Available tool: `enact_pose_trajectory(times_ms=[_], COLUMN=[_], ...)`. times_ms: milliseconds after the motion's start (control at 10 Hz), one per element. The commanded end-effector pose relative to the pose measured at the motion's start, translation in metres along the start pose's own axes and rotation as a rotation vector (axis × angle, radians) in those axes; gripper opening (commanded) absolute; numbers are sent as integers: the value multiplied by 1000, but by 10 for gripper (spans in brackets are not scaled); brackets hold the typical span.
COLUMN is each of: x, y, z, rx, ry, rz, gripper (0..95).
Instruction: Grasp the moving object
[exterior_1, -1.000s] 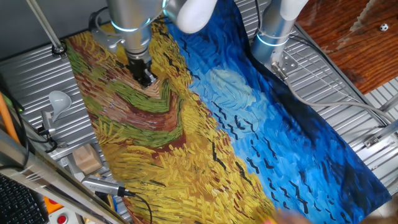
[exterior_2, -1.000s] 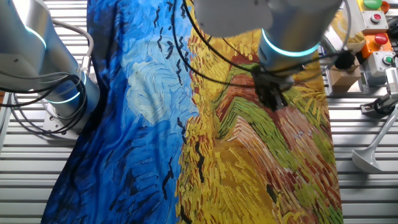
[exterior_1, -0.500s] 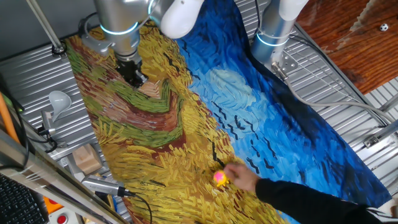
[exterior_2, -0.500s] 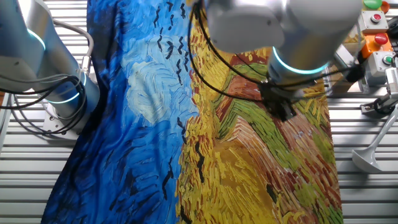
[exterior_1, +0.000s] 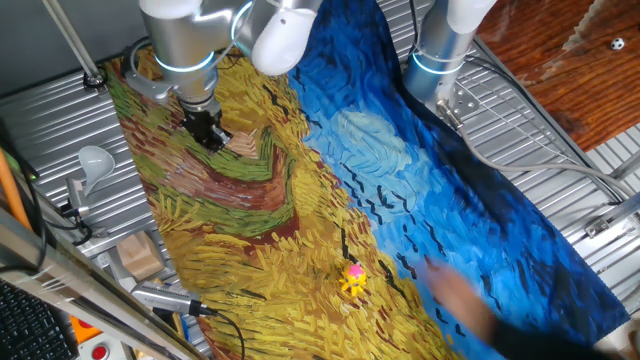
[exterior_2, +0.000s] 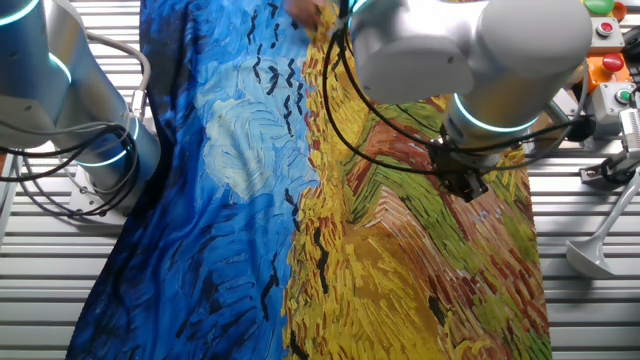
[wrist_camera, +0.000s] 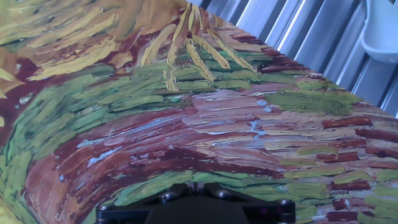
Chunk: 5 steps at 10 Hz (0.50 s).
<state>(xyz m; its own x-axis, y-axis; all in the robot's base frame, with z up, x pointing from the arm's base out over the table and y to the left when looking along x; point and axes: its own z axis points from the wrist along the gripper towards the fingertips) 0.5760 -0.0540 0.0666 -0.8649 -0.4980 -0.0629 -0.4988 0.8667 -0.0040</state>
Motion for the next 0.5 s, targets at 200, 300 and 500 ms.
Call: enact_pose_trajectory(times_ms=[200, 300, 500], x=[1, 1, 1], y=[0, -1, -1], z=[0, -2, -2], rx=[-3, -12, -54], ry=[0, -6, -24], rz=[18, 33, 62], gripper=[0, 0, 0])
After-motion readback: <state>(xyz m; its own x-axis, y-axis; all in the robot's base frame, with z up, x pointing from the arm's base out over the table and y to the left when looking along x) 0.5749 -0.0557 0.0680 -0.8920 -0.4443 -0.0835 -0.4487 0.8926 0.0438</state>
